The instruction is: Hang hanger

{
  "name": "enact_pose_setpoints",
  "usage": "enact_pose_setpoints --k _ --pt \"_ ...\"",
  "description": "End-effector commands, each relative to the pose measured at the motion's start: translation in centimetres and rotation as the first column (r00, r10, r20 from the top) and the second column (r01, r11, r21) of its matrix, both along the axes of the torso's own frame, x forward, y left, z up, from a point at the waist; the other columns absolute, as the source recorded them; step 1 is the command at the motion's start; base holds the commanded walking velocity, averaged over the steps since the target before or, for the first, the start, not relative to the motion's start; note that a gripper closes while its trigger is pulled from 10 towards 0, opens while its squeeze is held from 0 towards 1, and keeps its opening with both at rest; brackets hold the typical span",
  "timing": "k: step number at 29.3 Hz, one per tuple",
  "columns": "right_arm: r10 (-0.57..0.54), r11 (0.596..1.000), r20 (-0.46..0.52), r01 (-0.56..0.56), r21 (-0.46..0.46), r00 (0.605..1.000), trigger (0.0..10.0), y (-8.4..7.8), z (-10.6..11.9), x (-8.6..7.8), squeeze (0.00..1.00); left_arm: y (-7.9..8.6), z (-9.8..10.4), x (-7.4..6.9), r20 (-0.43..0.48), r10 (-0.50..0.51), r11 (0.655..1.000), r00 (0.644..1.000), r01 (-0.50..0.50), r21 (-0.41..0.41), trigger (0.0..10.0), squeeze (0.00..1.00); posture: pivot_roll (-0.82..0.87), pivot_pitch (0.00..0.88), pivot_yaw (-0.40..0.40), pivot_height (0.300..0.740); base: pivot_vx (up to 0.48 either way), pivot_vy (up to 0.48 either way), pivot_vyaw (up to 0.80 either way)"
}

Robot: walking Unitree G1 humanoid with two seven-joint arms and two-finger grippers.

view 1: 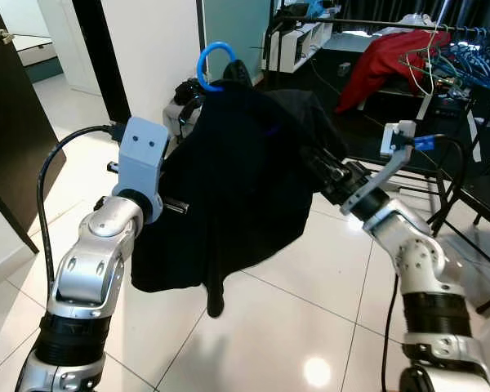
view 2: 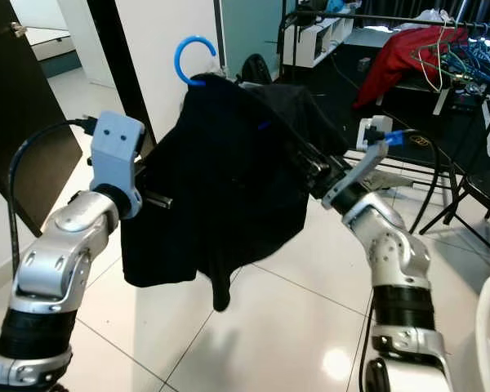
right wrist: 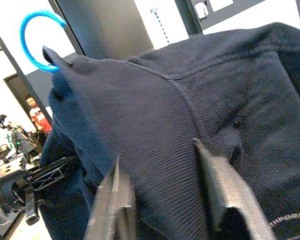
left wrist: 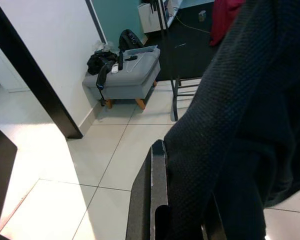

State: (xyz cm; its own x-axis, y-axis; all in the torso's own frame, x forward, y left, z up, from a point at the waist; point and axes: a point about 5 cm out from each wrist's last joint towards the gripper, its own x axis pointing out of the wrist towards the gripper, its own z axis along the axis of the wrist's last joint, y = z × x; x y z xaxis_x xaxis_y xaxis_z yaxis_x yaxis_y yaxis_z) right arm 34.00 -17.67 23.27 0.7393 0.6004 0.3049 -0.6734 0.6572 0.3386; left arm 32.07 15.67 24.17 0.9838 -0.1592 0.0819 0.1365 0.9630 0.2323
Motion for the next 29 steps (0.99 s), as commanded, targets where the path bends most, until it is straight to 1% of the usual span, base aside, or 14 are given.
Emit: enact_pose_setpoints --k 1,3,5,7,9,11,15,16,17,18,19,22,26,29 --pt "0.047 0.997 0.014 -0.046 -0.058 0.999 10.0 0.4 -0.1 -0.5 1.0 0.4 0.3 0.0 0.02 0.018 1.0 1.0 -0.018 0.007 10.0 0.0 -0.04 0.0 0.0 0.74 0.0 0.0 0.0" --pt "0.047 0.997 0.014 -0.046 -0.058 0.999 10.0 0.4 -0.1 -0.5 1.0 0.4 0.3 0.0 0.02 0.018 1.0 1.0 -0.018 0.007 10.0 0.0 -0.04 0.0 0.0 0.74 0.0 0.0 0.0" --pt "0.005 0.965 0.005 -0.004 -0.261 1.0 10.0 -0.8 -1.4 -0.8 1.0 1.5 -1.3 0.0 -0.02 0.056 0.998 0.998 -0.056 -0.003 10.0 0.0 -0.04 0.0 0.001 0.74 0.0 0.0 0.0" --pt "-0.04 0.949 -0.006 0.036 -0.314 0.999 10.0 -1.5 -2.0 -0.8 1.0 2.3 -2.6 -0.1 -0.052 0.081 0.996 0.995 -0.083 -0.038 10.0 0.0 -0.04 0.0 0.005 0.74 0.0 0.0 0.0" --pt "-0.098 0.939 -0.016 0.087 -0.334 0.995 10.0 -2.2 -2.5 -0.8 1.0 3.1 -3.9 -0.2 -0.087 0.106 0.991 0.99 -0.113 -0.072 10.0 0.0 -0.04 0.0 0.005 0.74 0.0 0.0 0.0" --pt "-0.211 0.933 -0.07 0.18 -0.312 0.975 10.0 -3.2 -3.7 -0.8 1.0 4.9 -6.7 -1.3 -0.12 0.144 0.965 0.982 -0.166 -0.204 10.0 0.0 -0.05 0.0 0.005 0.74 0.0 0.0 0.0" --pt "-0.263 0.931 -0.104 0.224 -0.288 0.959 10.0 -3.2 -4.7 -1.1 1.0 5.9 -8.9 -2.8 -0.141 0.171 0.938 0.975 -0.204 -0.278 10.0 0.0 -0.05 0.0 0.013 0.74 0.0 0.0 0.0" --pt "-0.285 0.93 -0.114 0.245 -0.275 0.952 10.0 -3.0 -5.1 -1.2 0.65 6.2 -9.5 -3.5 -0.146 0.188 0.922 0.971 -0.226 -0.315 10.0 0.0 -0.05 0.0 0.017 0.74 0.0 0.0 0.0" --pt "-0.285 0.93 -0.114 0.245 -0.275 0.952 10.0 -3.0 -5.1 -1.2 0.65 6.2 -9.5 -3.5 -0.146 0.188 0.922 0.971 -0.226 -0.315 10.0 0.0 -0.05 0.0 0.017 0.74 0.0 0.0 0.0" --pt "-0.301 0.935 -0.149 0.261 -0.241 0.942 10.0 -2.6 -5.8 -1.2 0.0 6.5 -9.6 -4.1 -0.13 0.209 0.894 0.969 -0.244 -0.377 10.0 0.0 -0.04 0.0 0.016 0.74 0.0 0.0 0.0" --pt "-0.32 0.936 -0.172 0.283 -0.207 0.932 10.0 -2.1 -6.3 -1.2 0.0 6.6 -9.5 -4.5 -0.118 0.224 0.876 0.967 -0.253 -0.41 10.0 0.0 -0.03 0.0 0.022 0.74 0.0 0.0 -0.74" --pt "-0.33 0.94 -0.205 0.301 -0.162 0.921 10.0 -1.4 -7.1 -1.1 0.0 6.4 -9.5 -4.7 -0.106 0.226 0.879 0.968 -0.25 -0.406 10.0 0.0 -0.01 0.0 0.023 0.74 0.0 0.0 -0.75" --pt "-0.333 0.942 -0.243 0.31 -0.128 0.911 10.0 0.4 -8.9 -1.2 0.0 5.2 -9.4 -5.0 -0.066 0.194 0.915 0.979 -0.205 -0.349 10.0 0.0 0.05 0.0 -0.021 0.74 0.0 0.0 -0.75" --pt "-0.334 0.941 -0.239 0.307 -0.141 0.912 10.0 0.4 -9.0 -1.1 0.0 4.8 -9.4 -5.0 -0.049 0.19 0.918 0.981 -0.195 -0.346 10.0 0.0 0.04 0.0 -0.03 0.74 0.0 0.0 -0.76"
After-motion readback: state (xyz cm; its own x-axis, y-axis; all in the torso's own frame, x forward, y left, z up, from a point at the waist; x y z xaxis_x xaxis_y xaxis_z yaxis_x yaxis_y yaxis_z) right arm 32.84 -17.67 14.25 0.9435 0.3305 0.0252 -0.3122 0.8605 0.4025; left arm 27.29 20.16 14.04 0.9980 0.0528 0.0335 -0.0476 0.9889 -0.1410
